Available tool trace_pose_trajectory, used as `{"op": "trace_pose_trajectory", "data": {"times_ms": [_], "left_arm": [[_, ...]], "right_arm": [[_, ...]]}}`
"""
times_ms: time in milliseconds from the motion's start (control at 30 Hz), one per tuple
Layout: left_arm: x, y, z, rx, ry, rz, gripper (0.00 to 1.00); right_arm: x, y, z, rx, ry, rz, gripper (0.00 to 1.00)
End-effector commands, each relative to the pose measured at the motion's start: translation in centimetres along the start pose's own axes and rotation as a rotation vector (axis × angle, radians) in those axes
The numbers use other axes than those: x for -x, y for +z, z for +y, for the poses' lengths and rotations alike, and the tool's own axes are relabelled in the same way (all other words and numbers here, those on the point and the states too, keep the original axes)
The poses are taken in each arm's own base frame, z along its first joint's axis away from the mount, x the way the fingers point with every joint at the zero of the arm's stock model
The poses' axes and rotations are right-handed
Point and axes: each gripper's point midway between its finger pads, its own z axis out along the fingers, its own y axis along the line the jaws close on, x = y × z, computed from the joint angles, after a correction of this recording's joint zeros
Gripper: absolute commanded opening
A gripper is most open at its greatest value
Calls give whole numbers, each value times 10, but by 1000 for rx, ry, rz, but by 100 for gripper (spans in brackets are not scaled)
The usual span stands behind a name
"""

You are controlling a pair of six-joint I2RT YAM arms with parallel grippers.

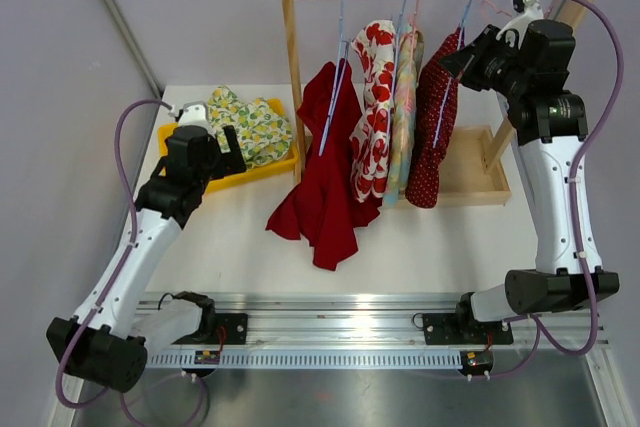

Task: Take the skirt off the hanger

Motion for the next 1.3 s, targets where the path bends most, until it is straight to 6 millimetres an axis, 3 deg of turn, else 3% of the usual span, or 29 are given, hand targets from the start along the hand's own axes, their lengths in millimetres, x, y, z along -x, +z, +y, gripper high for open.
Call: {"op": "trace_pose_trajectory", "data": {"times_ms": [0,133,167,200,267,300,333,367,400,467,533,567,667,900,1067,1267], "left_arm": [[49,-42,-29,-68,64,-176,99],[99,-96,-69,-126,118,-309,99],[118,-123,-85,-175,119,-352,99],[129,-137,-94,-202,124,-377,99],[134,-158,-125,-269,211,-392,99],[156,-182,-131,-302,226,-447,99],[152,-178,-152,-312,283,-428,99],[149,-191,-168,-347,326,-430,99],[159,-204,-179,-376,364,-457,99],[143,-214,-223,-488,448,-446,99],[131,-228,-251,-612,488,-446,99],[117,-245,-278,-756,505,-441,99],[79,-272,-318,-980,549,-432,99],[18,-286,-365,-1184,574,-347,92],[-10,-300,-383,-1327,537,-298,93],[-39,-320,-397,-1487,535,-201,93]], "right_arm": [[15,-14,-9,-94,-26,-57,0],[38,-35,7,-96,-66,-106,0],[42,-37,9,-97,-72,-112,0],[46,-41,12,-96,-80,-118,0],[55,-55,23,-87,-92,-140,0],[57,-61,25,-86,-100,-148,0],[56,-66,27,-89,-100,-149,0],[58,-77,31,-87,-106,-164,0],[57,-82,33,-87,-108,-168,0],[51,-97,37,-84,-106,-169,0],[40,-103,36,-79,-96,-149,0],[38,-116,42,-66,-98,-163,0],[27,-135,49,-46,-103,-158,0],[7,-173,72,38,-101,-130,0],[-3,-192,89,110,-68,-120,0],[-8,-201,99,154,-46,-116,0]]}}
